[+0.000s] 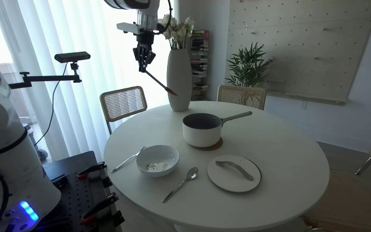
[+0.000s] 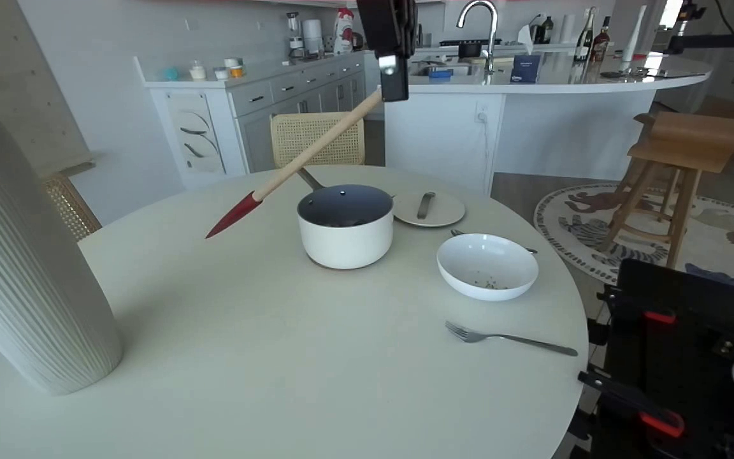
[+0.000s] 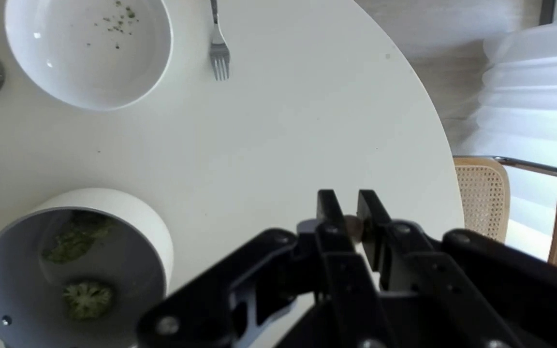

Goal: Take the broccoli from the white bowl and put it in the white pot then take the wooden spatula out of the pot and put it on the table then put the white lid on the pot

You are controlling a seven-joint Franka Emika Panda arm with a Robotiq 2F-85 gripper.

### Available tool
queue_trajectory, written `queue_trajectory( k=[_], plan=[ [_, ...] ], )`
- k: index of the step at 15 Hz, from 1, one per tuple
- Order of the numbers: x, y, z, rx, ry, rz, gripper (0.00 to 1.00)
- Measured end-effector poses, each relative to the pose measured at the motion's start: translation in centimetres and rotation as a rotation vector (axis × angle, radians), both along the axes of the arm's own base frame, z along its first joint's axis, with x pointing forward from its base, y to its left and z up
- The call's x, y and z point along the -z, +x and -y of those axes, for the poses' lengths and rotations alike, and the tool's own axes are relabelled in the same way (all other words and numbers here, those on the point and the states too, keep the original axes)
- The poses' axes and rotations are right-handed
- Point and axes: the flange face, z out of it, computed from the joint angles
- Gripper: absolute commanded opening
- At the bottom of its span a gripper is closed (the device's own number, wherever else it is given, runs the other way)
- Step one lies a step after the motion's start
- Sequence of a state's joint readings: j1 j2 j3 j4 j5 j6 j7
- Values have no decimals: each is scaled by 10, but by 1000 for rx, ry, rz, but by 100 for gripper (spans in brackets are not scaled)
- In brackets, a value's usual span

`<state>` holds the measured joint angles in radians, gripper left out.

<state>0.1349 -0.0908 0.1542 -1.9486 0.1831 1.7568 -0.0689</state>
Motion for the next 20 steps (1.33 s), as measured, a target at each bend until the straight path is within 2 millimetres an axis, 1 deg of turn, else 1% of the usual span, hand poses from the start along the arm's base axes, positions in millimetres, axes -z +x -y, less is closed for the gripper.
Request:
queue_trajectory(
  k=[2,4,6,7,9,14,17,20],
  plan=[
    [14,-17,-34,6,-5,43,4],
    [35,-34,-63,9,-9,72,4],
    [59,-52,-82,4,-19,73,4],
    [71,-60,-87,-4,-26,62,4],
    [95,-74,-90,-6,-41,28,4],
    [146,-101,-78,24,-48,-84,4],
    [166,-113,-72,31,-30,-144,4],
    [181,-123,-67,36,-28,-182,4]
  ],
)
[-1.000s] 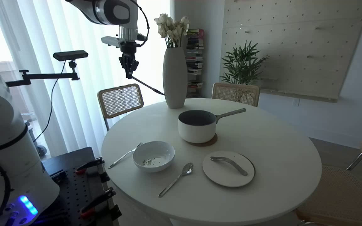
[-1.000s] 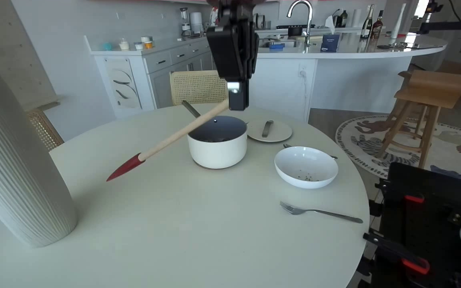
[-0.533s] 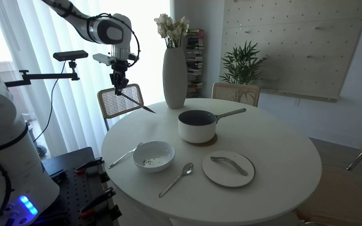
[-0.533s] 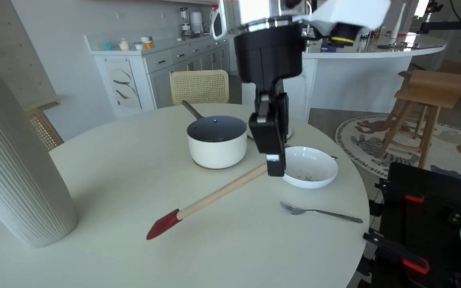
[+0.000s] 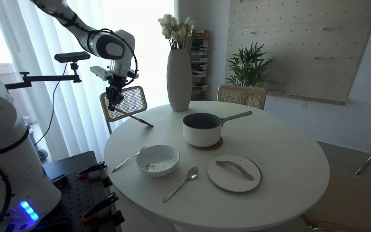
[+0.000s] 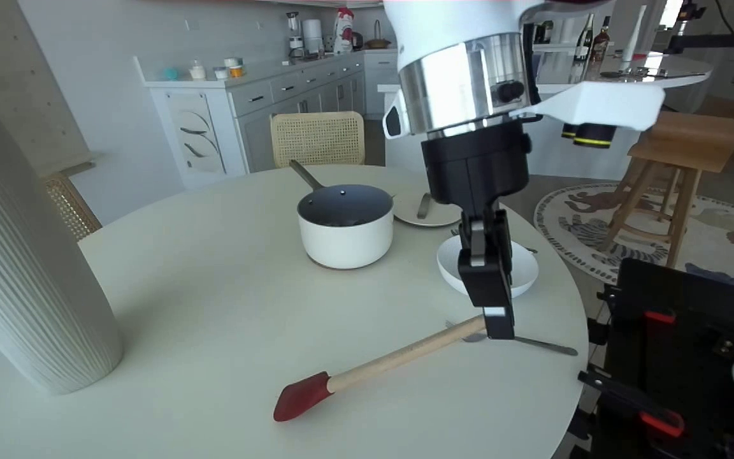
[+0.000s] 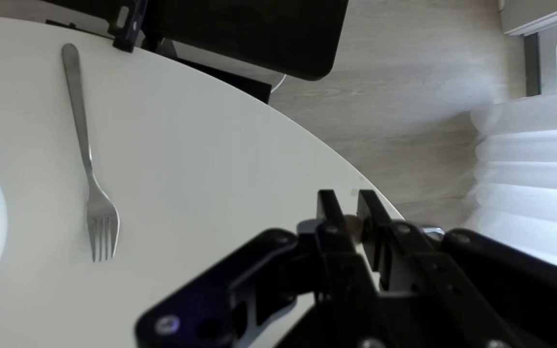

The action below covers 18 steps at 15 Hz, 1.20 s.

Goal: Take the broccoli from the white bowl and put it in the white pot then take the wooden spatula out of the pot and put it on the table then put the white lid on the pot

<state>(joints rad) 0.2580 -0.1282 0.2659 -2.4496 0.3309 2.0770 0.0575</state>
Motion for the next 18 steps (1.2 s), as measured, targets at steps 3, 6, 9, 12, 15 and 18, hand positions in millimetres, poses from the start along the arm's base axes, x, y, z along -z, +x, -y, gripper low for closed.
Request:
queue_trajectory(
  k=[3,6,9,12,15,18],
  plan=[
    [21,-10,2,-13,-25,-15,4],
    [52,-22,6,-60,-98,13,4],
    [91,-32,13,-69,-167,21,4],
    [127,-39,18,-54,-199,-2,4],
    [152,-41,21,-42,-213,-26,4],
    [161,-37,24,-28,-221,-31,48]
  ],
)
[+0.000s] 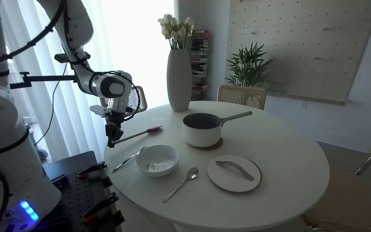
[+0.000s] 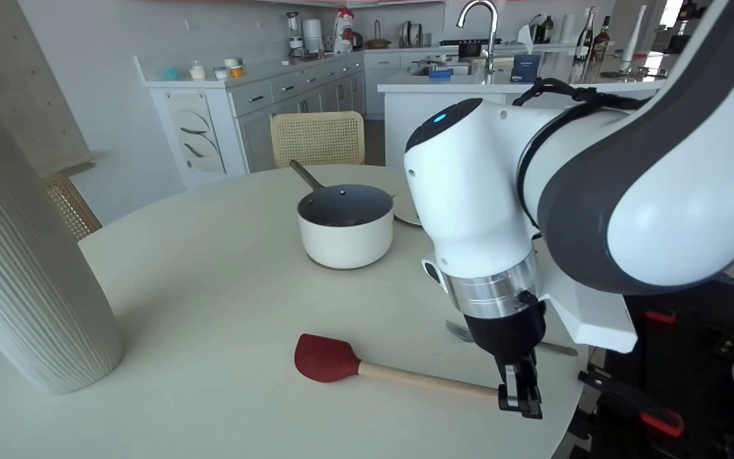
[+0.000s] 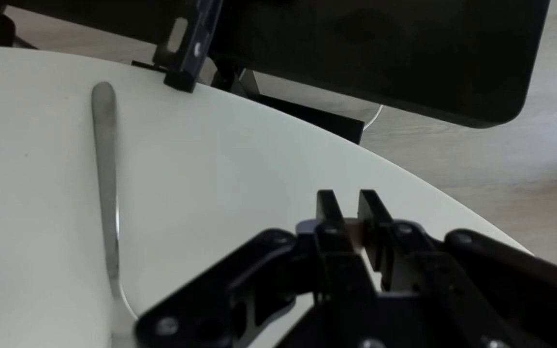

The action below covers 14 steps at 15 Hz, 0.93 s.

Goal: Take the broccoli from the white bowl and put it in the white pot then take the wooden spatula out of the pot and put it on the table then put the white lid on the pot

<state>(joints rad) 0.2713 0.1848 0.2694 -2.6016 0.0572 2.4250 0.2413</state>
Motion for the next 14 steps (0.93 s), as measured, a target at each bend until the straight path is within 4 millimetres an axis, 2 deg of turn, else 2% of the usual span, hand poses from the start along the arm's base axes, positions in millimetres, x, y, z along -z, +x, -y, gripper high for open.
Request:
queue_trajectory(
  k=[3,7,10,14],
  plan=[
    [-6,10,3,19,5,18,69],
    [-27,24,1,53,29,57,99],
    [-53,32,-2,86,57,98,100],
    [-104,45,3,133,97,198,100]
  ],
)
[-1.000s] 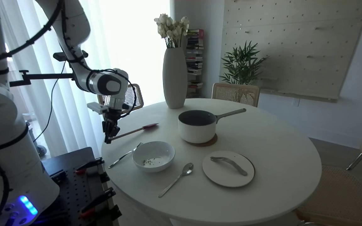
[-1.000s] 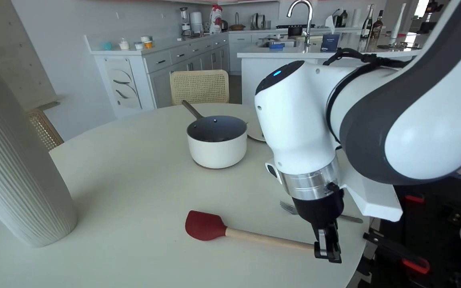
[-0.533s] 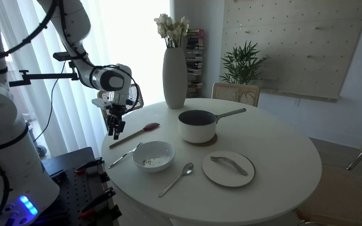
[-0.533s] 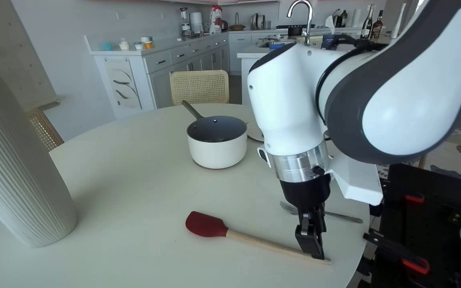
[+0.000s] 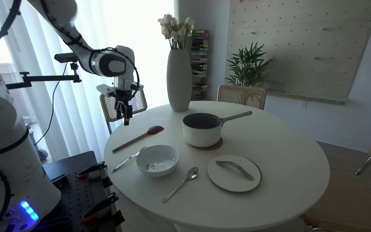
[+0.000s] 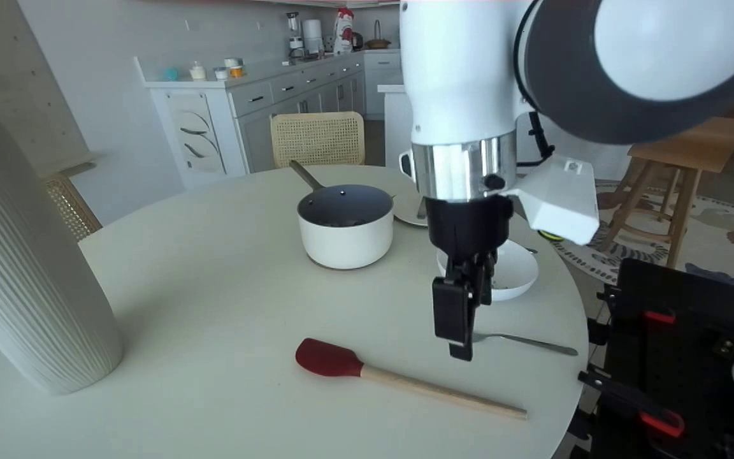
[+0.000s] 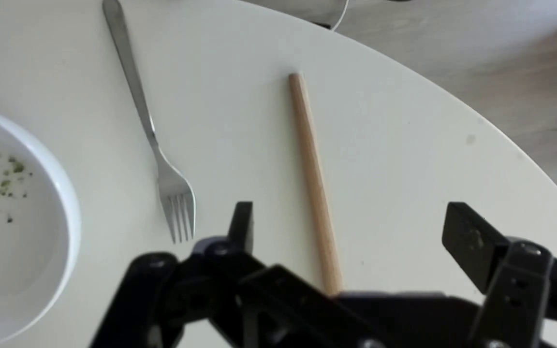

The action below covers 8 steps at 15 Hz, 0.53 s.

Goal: Take the broccoli from the white bowl and put it in the white pot then take the wooden spatula out of the pot and put it on the table then put the white lid on the pot

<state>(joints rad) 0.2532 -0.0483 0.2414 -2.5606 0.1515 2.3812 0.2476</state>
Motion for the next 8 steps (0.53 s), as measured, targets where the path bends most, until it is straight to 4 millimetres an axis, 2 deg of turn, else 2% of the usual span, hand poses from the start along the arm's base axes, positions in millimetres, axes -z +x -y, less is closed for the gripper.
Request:
queue_trajectory(
  k=[4,8],
  plan=[
    [-52,13,22,155,20,115,100],
    [-77,13,56,361,19,168,100]
  ],
)
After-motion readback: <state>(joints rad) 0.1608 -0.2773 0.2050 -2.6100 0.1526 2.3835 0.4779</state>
